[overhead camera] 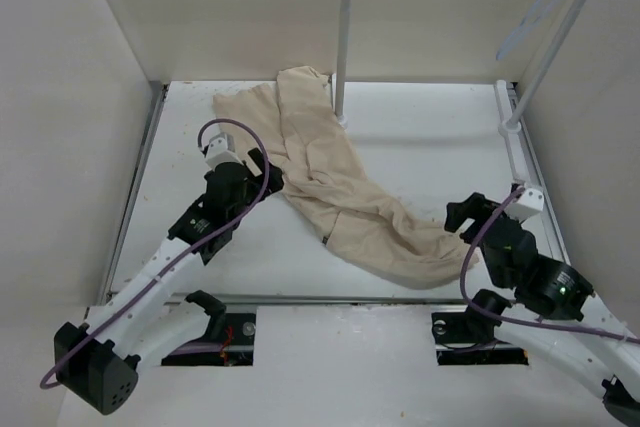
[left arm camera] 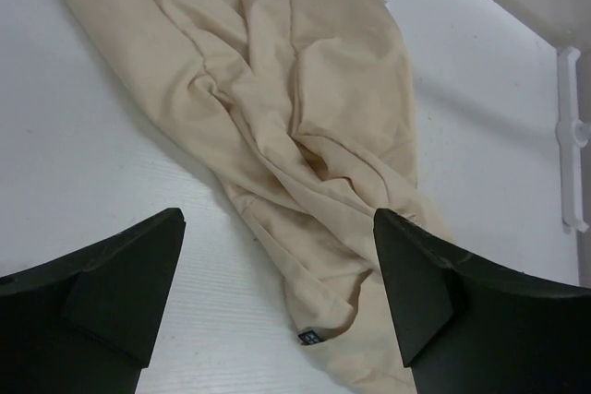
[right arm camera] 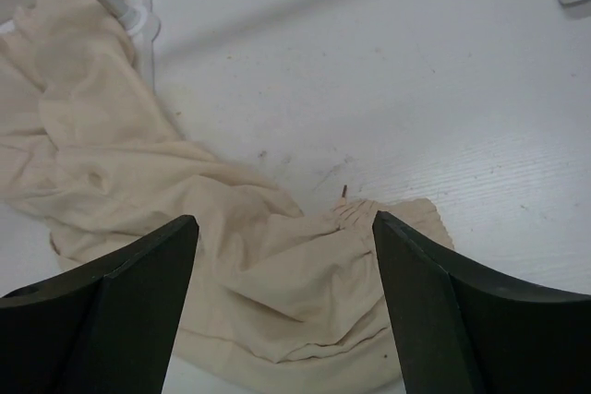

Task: Place the trousers on the hanger
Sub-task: Fold the trousers

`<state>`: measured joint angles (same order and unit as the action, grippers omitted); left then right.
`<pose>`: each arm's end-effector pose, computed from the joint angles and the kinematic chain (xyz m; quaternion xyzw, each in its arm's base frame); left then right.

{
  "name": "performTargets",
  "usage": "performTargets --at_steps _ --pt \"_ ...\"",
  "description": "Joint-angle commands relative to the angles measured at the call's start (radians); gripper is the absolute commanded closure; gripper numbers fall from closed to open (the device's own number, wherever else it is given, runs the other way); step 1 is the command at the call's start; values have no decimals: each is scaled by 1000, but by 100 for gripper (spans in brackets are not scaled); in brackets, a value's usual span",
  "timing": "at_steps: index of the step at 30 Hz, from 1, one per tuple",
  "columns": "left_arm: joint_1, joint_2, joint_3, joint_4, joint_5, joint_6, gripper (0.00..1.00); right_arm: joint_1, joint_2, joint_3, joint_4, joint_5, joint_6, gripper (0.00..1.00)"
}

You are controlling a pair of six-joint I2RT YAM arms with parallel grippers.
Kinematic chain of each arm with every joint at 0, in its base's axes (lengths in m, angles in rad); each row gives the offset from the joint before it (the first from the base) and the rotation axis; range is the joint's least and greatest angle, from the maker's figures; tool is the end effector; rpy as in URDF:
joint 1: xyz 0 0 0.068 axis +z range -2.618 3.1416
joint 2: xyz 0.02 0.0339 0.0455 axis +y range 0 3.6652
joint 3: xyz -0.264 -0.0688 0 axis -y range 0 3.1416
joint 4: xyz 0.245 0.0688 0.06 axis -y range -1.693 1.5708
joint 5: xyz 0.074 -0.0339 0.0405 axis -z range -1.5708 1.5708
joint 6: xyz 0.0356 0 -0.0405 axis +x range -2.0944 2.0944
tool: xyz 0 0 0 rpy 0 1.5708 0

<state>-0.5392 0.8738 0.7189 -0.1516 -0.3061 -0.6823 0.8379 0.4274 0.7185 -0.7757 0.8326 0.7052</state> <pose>0.1812 -0.0959 0.3048 -0.1469 0.7889 -0.2341 0.5489 0.0757 0.0447 0.3051 0.1566 0.7951 0.0814 0.5802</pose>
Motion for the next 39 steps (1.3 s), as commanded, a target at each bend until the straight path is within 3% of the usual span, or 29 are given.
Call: performTargets --at_steps 1,3,6,8,13,16,22,25,27,28,30,32,34,36,39 --pt "47 22 48 -3 5 12 17 8 -45 2 82 -7 -23 20" --pt "74 40 60 -5 2 24 17 8 -58 -1 85 -12 -29 29" --pt "129 71 76 1 -2 41 18 17 -62 -2 82 -27 -16 58" --pt "164 89 83 6 -16 44 22 17 -50 -7 82 -42 -7 71" --pt "209 129 116 17 -62 44 31 25 0 16 61 -41 -3 88" --pt "206 155 142 23 -82 43 31 28 10 21 58 -30 -3 88" --pt "256 319 256 41 -97 26 30 33 8 -5 95 -30 2 51" --pt "314 448 338 41 -91 29 34 48 20 -21 137 -33 -1 42" --pt "363 555 414 44 -85 30 43 59 45 -34 180 -35 -7 43" --pt "382 612 460 38 -79 32 48 63 62 -39 200 -39 -12 51" --pt "413 742 574 18 -38 44 54 74 108 -36 228 -41 -35 78" --pt "439 867 698 -17 -2 69 56 82 146 -25 234 -40 -39 89" --pt "463 986 819 -60 19 85 55 95 180 -19 253 -32 -42 86" --pt "491 1103 936 -97 31 102 51 109 194 -25 286 -29 -55 73" --pt "520 1250 1088 -146 45 135 50 126 201 -42 334 -30 -82 61"
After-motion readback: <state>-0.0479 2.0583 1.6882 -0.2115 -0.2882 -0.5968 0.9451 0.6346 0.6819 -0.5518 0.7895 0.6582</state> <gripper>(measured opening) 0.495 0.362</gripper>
